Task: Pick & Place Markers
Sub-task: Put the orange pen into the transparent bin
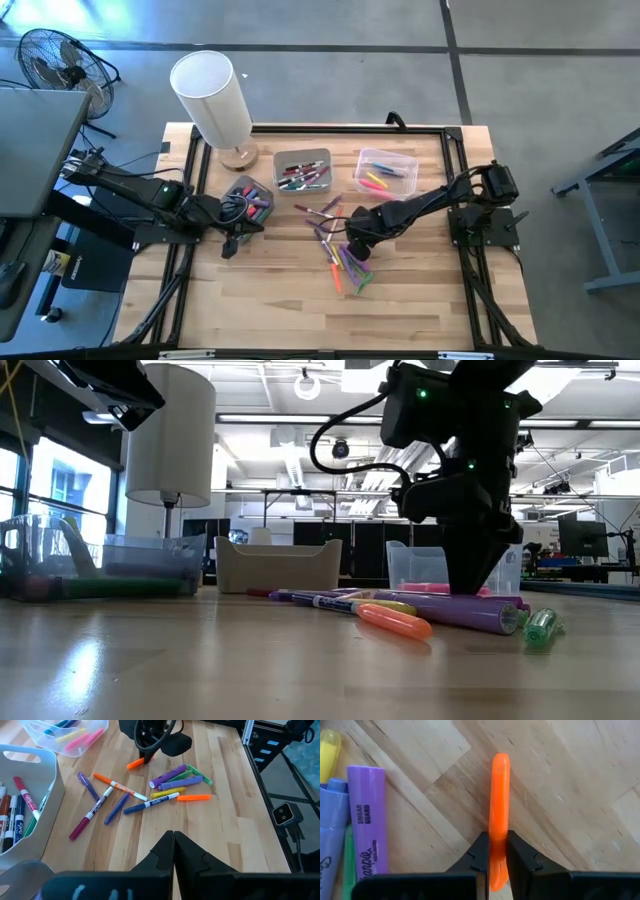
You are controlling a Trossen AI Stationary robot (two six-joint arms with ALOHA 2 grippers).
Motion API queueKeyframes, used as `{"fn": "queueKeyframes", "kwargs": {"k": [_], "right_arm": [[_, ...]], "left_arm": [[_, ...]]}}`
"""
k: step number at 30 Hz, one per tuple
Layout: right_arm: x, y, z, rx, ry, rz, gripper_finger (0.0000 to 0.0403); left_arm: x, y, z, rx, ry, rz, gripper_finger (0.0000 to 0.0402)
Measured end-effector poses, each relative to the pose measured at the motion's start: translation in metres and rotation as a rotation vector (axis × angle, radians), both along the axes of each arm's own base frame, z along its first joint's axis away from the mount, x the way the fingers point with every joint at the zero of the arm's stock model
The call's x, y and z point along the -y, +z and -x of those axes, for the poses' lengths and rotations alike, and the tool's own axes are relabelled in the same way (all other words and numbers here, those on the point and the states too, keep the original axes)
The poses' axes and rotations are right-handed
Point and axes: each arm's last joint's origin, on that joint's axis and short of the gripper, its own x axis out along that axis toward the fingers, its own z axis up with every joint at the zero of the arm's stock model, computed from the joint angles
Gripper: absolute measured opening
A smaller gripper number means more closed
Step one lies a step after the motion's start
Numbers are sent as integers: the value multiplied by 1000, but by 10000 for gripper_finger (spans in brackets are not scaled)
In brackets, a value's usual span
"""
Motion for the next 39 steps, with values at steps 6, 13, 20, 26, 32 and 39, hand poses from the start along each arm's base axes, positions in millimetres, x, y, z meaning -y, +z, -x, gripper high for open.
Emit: {"fn": "queueKeyframes", "kwargs": {"k": [6, 13, 20, 26, 32, 39], "right_arm": [[0, 19, -2, 57, -7, 5, 34], [4, 66, 7, 228, -32, 61, 30], [42, 126, 31, 441, -149, 230, 30], [100, 144, 54, 414, -263, 321, 32], [141, 126, 66, 228, -268, 295, 35], [158, 111, 66, 114, -259, 330, 82]], "left_arm": [[0, 0, 0, 1, 1, 1, 1], [0, 0, 0, 2, 2, 0, 1], [0, 2, -1, 17, 5, 9, 1], [0, 5, -3, 58, 36, 3, 1], [-2, 5, -3, 70, 86, -22, 1], [-2, 5, -3, 70, 106, -5, 2]]}}
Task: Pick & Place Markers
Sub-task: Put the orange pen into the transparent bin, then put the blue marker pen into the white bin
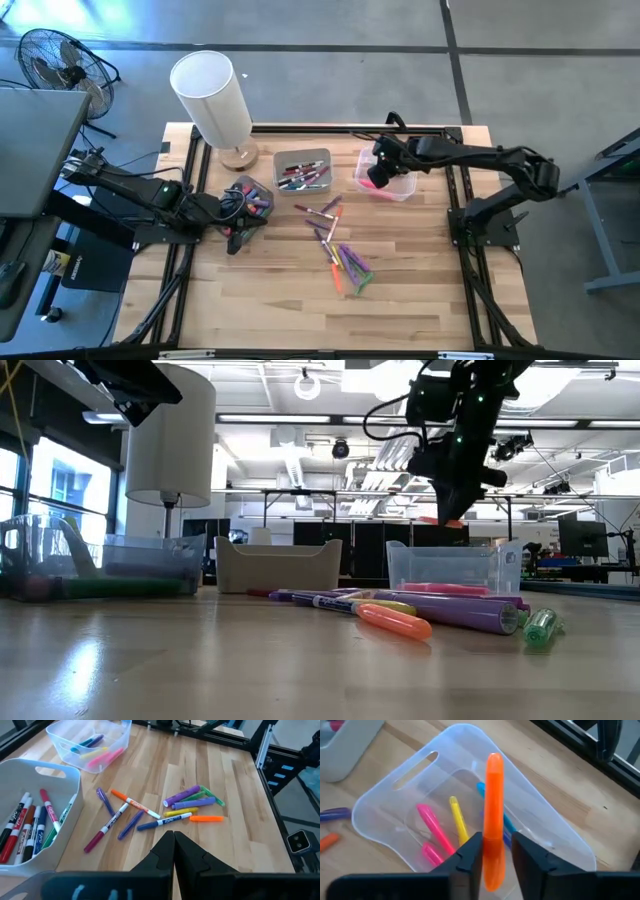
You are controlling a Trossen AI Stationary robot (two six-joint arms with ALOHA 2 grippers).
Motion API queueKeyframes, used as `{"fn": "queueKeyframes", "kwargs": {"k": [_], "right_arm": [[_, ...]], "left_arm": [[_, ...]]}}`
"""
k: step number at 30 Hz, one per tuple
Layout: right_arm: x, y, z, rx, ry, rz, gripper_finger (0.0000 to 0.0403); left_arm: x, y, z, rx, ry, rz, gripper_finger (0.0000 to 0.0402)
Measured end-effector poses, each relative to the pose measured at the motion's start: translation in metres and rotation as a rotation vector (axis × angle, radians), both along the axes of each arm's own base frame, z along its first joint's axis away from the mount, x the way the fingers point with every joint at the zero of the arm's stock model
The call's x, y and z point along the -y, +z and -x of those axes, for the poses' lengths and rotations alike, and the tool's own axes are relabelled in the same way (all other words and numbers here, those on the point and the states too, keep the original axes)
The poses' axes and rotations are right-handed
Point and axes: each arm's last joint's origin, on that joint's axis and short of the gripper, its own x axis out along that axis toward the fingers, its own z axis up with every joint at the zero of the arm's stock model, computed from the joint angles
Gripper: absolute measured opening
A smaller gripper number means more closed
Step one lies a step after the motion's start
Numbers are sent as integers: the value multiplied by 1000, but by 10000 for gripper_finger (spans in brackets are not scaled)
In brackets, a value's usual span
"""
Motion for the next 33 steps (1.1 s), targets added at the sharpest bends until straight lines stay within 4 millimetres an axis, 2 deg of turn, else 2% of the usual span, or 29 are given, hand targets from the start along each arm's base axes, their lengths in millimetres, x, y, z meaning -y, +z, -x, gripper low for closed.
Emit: {"fn": "queueKeyframes", "kwargs": {"k": [5, 10, 15, 20, 23, 28, 33], "right_arm": [[0, 0, 0, 5, 6, -15, 139], [-4, 1, 4, 5, 9, -72, 177], [-7, -1, 10, -41, -24, -126, 183], [-18, -1, 17, -111, -69, -162, 160], [-31, 6, 19, -94, -43, -132, 134], [-60, 32, 30, 33, -2, -73, 84], [-97, 56, 47, 188, 65, -31, 31]], "left_arm": [[0, 0, 0, -5, 0, -2, 2], [-1, -1, 0, -4, 22, -13, 5], [-2, 0, 0, 7, 69, -35, 55], [-4, 0, 0, 24, 148, -29, 130], [-4, 2, 0, 39, 154, -17, 156], [-3, 5, -3, 79, 167, 31, 164], [7, 2, -31, -18, 147, -52, 165]]}}
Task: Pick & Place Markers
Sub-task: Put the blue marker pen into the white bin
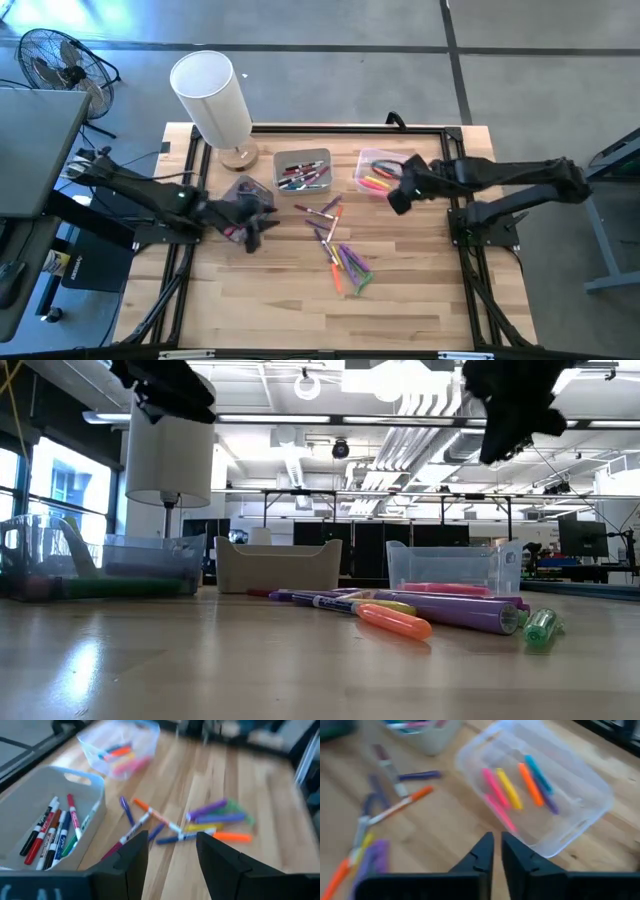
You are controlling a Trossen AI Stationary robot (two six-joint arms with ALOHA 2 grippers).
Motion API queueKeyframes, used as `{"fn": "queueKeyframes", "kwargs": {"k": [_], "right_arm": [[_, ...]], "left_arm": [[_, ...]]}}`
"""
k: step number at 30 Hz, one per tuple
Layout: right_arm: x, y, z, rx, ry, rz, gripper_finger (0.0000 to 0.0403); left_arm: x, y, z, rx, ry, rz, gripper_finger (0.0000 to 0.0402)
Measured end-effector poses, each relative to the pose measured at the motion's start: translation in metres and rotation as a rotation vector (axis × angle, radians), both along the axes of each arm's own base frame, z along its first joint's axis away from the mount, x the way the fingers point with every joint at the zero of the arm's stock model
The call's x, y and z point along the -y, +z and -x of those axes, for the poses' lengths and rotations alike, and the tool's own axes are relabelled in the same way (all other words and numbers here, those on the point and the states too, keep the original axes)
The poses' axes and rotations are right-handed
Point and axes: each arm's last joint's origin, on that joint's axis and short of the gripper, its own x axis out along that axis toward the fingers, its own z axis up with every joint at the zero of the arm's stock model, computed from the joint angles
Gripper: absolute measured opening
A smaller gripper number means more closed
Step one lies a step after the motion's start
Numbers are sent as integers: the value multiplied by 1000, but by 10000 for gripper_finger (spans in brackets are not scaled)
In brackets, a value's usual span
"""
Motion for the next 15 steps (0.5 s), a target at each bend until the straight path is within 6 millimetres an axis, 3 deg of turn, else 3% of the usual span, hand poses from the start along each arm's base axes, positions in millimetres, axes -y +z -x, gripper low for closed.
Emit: {"fn": "queueKeyframes", "kwargs": {"k": [3, 8, 15], "right_arm": [[-19, 8, 9, 61, 63, 10, 5], [-46, 11, 15, 87, 159, 28, 10], [-81, 10, 25, 108, 286, 16, 4]], "left_arm": [[10, 7, -25, -71, -38, -49, 165], [22, 9, -70, -284, -192, -173, 165], [27, -7, -135, -520, -488, -390, 165]]}}
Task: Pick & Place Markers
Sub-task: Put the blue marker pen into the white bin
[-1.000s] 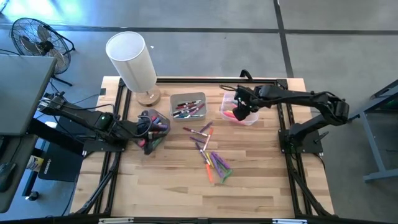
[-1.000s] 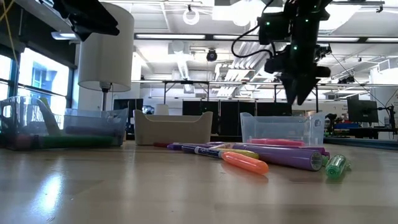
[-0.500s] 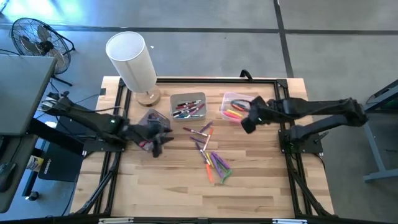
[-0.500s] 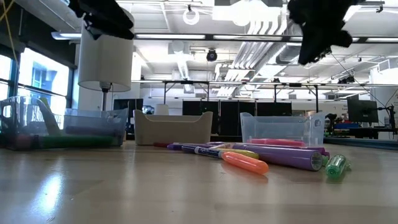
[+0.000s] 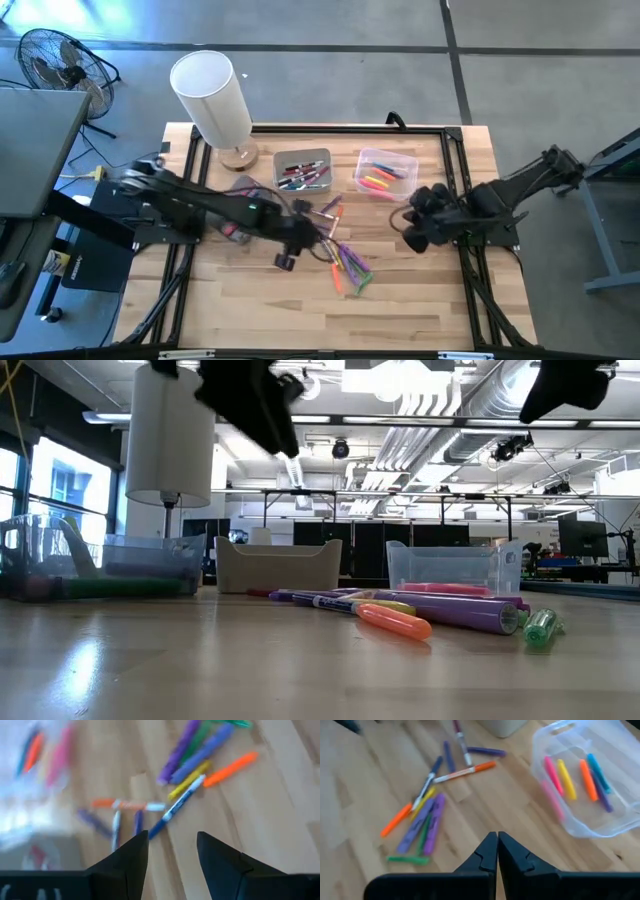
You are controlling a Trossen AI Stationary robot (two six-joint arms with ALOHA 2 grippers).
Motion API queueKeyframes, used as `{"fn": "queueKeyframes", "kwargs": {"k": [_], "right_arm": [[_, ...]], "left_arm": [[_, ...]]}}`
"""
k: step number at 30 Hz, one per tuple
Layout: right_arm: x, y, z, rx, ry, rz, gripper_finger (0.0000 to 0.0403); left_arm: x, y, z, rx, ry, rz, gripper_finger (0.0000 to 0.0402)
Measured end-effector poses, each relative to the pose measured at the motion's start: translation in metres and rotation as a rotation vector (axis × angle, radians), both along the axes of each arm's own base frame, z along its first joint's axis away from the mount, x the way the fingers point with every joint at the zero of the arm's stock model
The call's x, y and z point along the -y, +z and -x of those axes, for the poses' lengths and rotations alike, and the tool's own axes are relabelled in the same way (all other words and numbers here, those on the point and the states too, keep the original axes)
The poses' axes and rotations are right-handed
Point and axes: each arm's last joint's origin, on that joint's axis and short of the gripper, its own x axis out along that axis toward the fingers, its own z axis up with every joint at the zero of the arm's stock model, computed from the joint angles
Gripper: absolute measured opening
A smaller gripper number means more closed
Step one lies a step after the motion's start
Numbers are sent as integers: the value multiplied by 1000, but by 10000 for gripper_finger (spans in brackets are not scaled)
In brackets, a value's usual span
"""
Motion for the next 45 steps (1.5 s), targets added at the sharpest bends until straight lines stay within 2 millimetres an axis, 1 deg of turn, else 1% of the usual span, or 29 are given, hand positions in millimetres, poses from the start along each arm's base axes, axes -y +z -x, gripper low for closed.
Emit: {"fn": "queueKeyframes", "kwargs": {"k": [3, 5, 7, 9, 13, 15, 17, 20, 22, 24, 27, 30, 32, 36, 39, 42, 45], "right_arm": [[-14, 0, 6, 18, 48, 8, 2], [-22, 0, 11, 25, 77, 3, 1], [-29, 0, 15, 39, 100, 2, 2], [-36, 1, 20, 48, 127, -2, 1], [-45, 1, 26, 52, 176, -9, 2], [-47, 0, 29, 52, 190, -12, 1], [-49, 0, 31, 45, 202, -12, 1], [-50, -1, 35, 20, 210, -4, 2], [-50, -2, 39, 6, 207, -4, 1], [-50, -3, 41, -5, 203, 2, 1], [-50, -3, 44, -8, 201, 14, 2], [-49, -2, 45, 4, 196, 33, 3], [-48, -2, 45, 5, 196, 39, 1], [-47, -2, 45, 18, 192, 67, 3], [-47, -1, 45, 30, 188, 87, 4], [-46, -1, 45, 39, 185, 102, 2], [-46, -1, 44, 51, 179, 116, 1]], "left_arm": [[1, -19, -22, -103, -130, -62, 165], [1, -28, -39, -113, -157, -84, 165], [-1, -40, -49, -164, -176, -110, 165], [-3, -50, -61, -176, -201, -121, 165], [-11, -69, -78, -216, -202, -113, 165], [-14, -77, -79, -251, -204, -106, 165], [-20, -85, -85, -246, -220, -90, 165], [-25, -95, -83, -307, -230, -63, 165], [-27, -100, -87, -304, -229, -48, 165], [-28, -105, -85, -334, -231, -40, 165], [-28, -104, -87, -318, -230, -38, 165], [-29, -119, -90, -352, -228, -33, 159], [-28, -118, -87, -376, -220, -25, 150], [-23, -128, -88, -410, -175, 48, 129], [-21, -130, -86, -434, -111, 78, 107], [-17, -131, -84, -447, -47, 107, 74], [-12, -132, -83, -450, -2, 122, 31]]}}
